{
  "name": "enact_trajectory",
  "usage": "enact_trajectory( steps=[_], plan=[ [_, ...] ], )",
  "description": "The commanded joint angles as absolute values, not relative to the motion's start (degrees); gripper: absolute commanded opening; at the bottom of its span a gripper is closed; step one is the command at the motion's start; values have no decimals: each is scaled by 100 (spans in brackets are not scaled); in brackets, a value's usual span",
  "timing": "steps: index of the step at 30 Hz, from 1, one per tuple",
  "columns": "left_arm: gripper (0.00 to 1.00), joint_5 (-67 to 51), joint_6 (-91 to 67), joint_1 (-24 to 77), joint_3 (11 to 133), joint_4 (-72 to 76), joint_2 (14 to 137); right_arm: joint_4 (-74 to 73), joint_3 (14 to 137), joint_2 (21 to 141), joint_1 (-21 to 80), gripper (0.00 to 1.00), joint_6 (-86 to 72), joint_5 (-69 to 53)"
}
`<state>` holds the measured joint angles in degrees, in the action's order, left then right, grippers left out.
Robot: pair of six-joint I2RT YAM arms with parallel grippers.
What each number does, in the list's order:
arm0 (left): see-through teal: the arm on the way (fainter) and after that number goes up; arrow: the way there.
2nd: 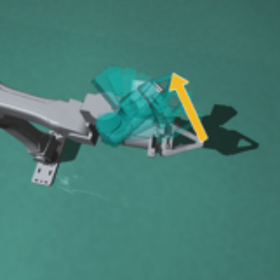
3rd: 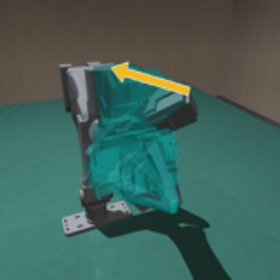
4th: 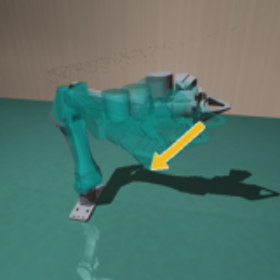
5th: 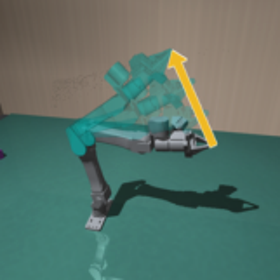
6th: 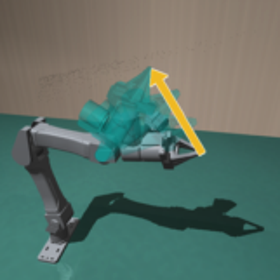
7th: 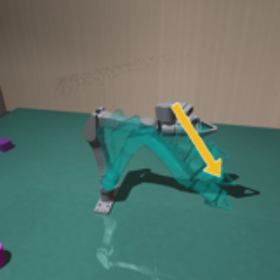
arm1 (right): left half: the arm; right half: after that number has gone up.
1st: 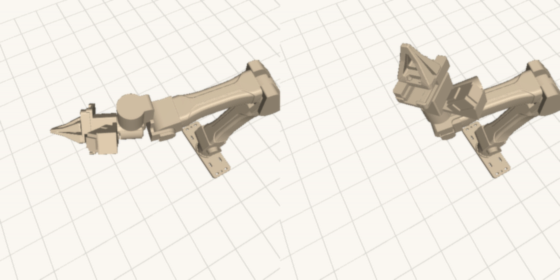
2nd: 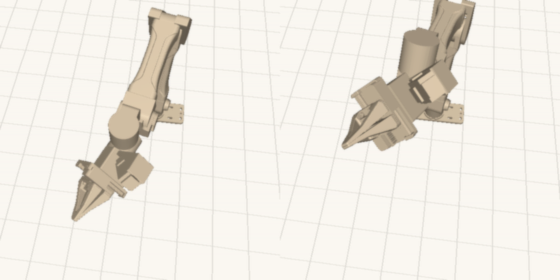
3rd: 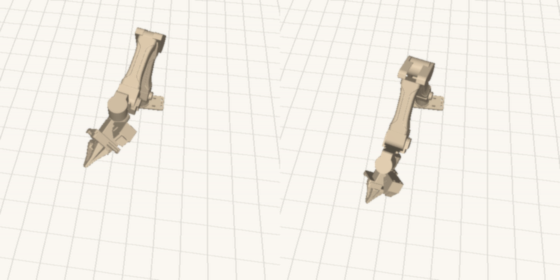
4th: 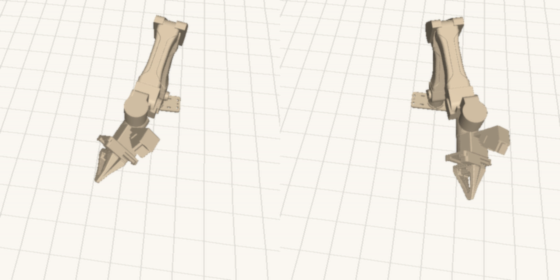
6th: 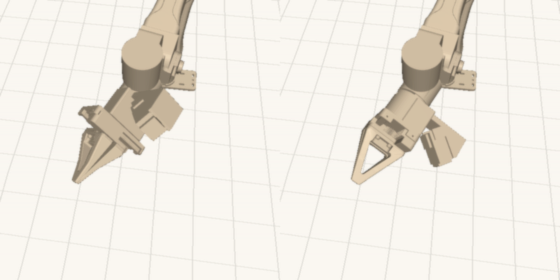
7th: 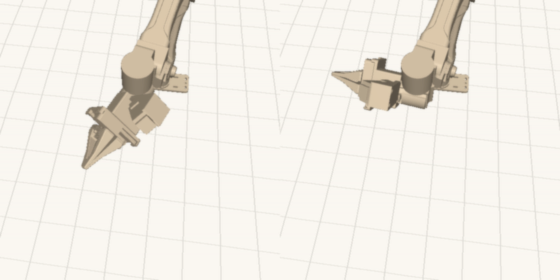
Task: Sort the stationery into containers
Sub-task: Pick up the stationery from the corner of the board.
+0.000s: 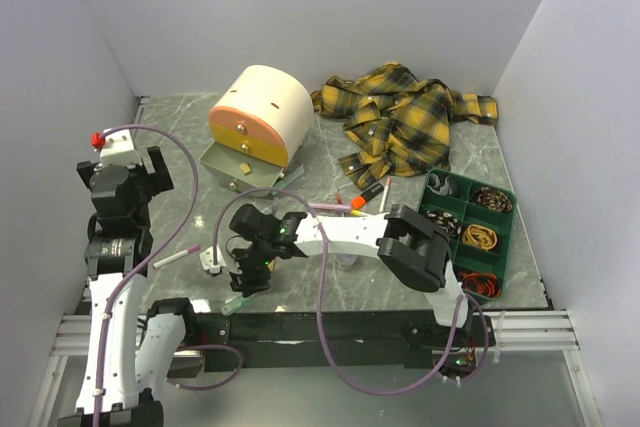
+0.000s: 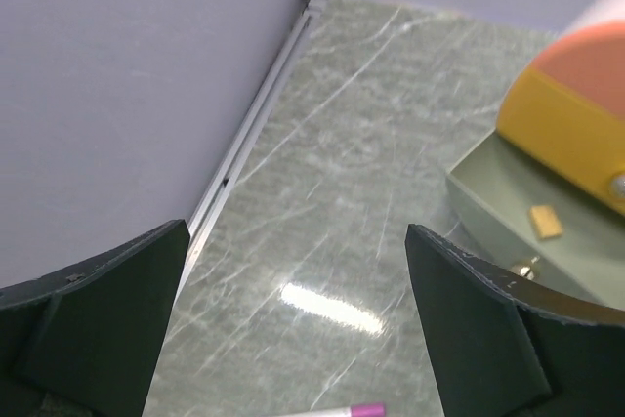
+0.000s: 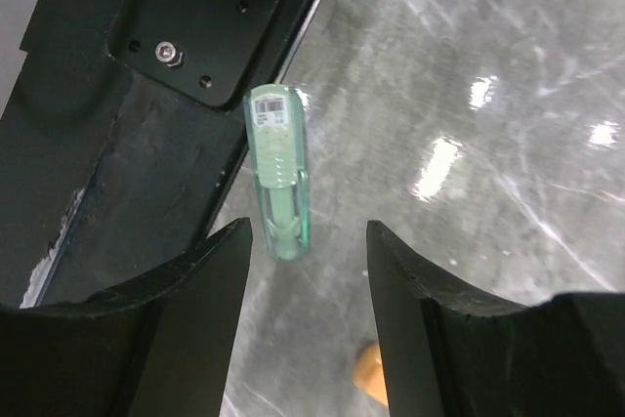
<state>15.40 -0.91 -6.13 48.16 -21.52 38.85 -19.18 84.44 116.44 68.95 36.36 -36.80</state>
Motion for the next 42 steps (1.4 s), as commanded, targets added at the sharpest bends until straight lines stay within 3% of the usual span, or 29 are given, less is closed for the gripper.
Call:
enact_trajectory(
  steps=[1,24,26,30,33,42],
  plan=[
    [99,1775,-334,-493,5177,-1837,3920,-1723,8692,11759,7014,59,3568,-3568],
    [99,1740,-202,-325,4825,-1688,3981,-1082,8122,12103,7435,59,3674,-2822],
    [99,1731,-219,-325,4764,-1679,3990,-976,8042,12085,7453,54,3639,-2778],
    [100,1626,-325,-325,4799,-1766,4104,-967,7954,12006,7453,28,3516,-2699],
    [99,1643,-325,-316,4904,-1846,4157,-1124,7998,11831,7427,19,3559,-2593],
    [99,1653,-720,-544,5255,-2055,4254,-2039,8804,11066,6619,14,3781,-2346]
  ],
)
